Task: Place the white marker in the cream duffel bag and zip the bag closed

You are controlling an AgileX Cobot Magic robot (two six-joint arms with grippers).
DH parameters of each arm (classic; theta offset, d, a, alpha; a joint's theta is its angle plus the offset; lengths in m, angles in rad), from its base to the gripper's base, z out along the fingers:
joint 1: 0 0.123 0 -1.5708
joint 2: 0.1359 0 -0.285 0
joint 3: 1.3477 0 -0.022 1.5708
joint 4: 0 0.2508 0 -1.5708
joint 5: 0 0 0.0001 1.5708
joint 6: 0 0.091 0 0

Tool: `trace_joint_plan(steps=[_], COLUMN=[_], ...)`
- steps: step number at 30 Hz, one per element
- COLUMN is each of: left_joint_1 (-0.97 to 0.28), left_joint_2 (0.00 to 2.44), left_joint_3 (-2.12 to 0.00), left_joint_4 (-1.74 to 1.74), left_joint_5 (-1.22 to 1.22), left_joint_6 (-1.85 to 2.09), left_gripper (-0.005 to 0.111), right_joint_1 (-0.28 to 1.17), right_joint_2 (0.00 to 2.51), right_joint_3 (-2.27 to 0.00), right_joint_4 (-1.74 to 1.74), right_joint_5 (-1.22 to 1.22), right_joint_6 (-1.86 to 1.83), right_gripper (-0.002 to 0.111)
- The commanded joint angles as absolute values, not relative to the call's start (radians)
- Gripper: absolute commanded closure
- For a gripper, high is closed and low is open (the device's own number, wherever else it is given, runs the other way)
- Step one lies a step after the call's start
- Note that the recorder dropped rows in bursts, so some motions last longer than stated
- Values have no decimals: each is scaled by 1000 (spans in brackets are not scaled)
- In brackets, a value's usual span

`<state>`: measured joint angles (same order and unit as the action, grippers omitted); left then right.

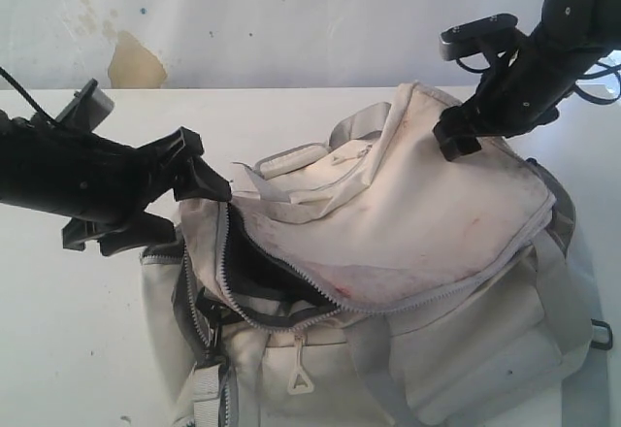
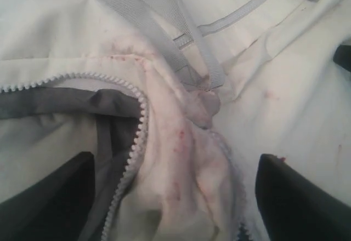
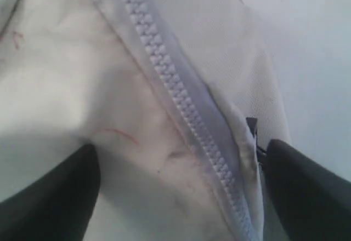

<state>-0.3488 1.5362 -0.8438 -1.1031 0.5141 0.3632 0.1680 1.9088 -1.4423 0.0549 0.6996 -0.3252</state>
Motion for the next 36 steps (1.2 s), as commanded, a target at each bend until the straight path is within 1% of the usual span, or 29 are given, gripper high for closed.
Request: trace_joint_plan(steps=[1,2,3,4,5,6,7,8,9,10,13,16,18,20,26,33,35,36], left_joint_1=[-352,-352,-352,-352,-352,-352,-350,-348,-338,-328,-239,-116,-56,-24,3,3,3,3], left_joint_2=[1587,1594,1601,1604,1614,1618,1623,1623,1623,1623,1629,1672,1718,1753,1884,2027,2036,2036], left_joint_3=[-849,-849,-849,-849,-849,-849,-849,-849,-857,-864,-963,-1095,-1184,-1252,-1443,-1571,-1578,-1578], left_joint_4=[-1183,-1219,-1278,-1307,-1346,-1352,-1352,-1352,-1352,-1349,-1295,-1203,-1186,-1186,-1163,-1128,-1101,-1077], left_joint_5=[516,516,518,516,509,499,482,480,482,488,563,680,750,782,842,913,932,934], left_joint_6=[397,423,482,497,497,497,499,507,547,556,555,485,485,485,468,471,471,474], left_gripper=[13,13,19,25,45,55,82,93,106,105,106,106,106,106,106,106,99,92], right_joint_1=[157,157,157,157,157,157,157,157,157,157,157,153,153,153,153,151,149,149], right_joint_2=[1928,1935,1938,1938,1938,1936,1936,1936,1936,1936,1936,1923,1892,1865,1778,1757,1757,1757], right_joint_3=[-1444,-1444,-1444,-1444,-1444,-1444,-1444,-1444,-1444,-1444,-1444,-1444,-1444,-1443,-1434,-1307,-1277,-1272], right_joint_4=[51,51,51,51,51,53,53,53,60,66,86,93,108,122,142,138,138,138], right_joint_5=[696,703,713,713,717,721,731,739,756,764,832,904,932,947,999,906,845,822], right_joint_6=[-330,-330,-330,-330,-330,-330,-315,-311,-306,-297,-130,18,32,32,55,110,112,120], right_gripper=[33,36,46,54,74,82,102,109,108,108,108,108,108,108,108,108,108,108])
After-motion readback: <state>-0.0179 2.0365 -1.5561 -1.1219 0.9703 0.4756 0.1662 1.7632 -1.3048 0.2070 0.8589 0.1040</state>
